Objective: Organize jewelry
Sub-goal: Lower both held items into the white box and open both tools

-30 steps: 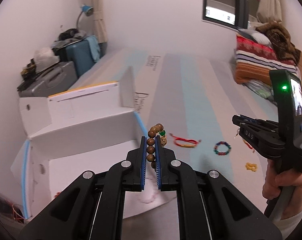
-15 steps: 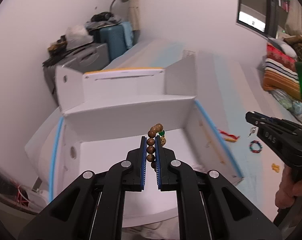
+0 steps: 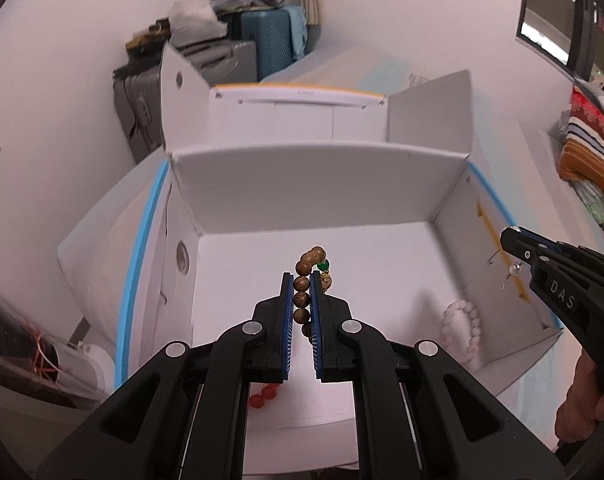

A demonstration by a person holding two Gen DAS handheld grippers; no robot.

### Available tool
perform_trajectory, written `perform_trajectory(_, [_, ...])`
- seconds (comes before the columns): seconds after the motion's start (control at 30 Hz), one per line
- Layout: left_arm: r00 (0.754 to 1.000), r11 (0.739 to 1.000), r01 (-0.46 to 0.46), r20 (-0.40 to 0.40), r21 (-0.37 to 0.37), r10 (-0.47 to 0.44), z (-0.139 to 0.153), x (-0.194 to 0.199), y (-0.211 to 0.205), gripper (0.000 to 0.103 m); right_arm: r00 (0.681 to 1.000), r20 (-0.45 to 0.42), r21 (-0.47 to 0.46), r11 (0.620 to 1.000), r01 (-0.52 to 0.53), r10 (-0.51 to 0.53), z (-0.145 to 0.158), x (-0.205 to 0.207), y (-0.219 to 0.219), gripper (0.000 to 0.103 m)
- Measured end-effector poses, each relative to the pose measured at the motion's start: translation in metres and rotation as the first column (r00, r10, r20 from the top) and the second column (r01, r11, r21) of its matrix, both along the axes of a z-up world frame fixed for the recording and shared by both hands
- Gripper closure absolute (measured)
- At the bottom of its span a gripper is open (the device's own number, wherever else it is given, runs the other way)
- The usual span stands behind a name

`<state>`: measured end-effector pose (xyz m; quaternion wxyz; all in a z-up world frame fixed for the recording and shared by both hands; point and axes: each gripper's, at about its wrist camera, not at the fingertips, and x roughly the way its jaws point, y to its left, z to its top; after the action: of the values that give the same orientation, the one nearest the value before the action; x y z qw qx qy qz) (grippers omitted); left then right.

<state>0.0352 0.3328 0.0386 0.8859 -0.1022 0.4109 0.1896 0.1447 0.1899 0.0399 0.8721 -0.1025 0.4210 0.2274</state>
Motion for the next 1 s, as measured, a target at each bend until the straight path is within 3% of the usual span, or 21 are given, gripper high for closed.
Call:
perform_trajectory(0.6, [0.993,0.999,-0.039,-0.109,-0.037,0.035,-0.047,0.009,0.015,0.096,0.993,-0.111,-0.052,0.998,-0.034,0.028,-0.051,0.002,0.016,0.092])
perform_trajectory(1.0, [0.992,0.998,-0.044,-0.118,-0.037,0.039,-0.043,0.009,0.017,0.092,0.991,-0.128,-0.064,0.997,-0.039,0.031,-0.054,0.000,0.019,0.092])
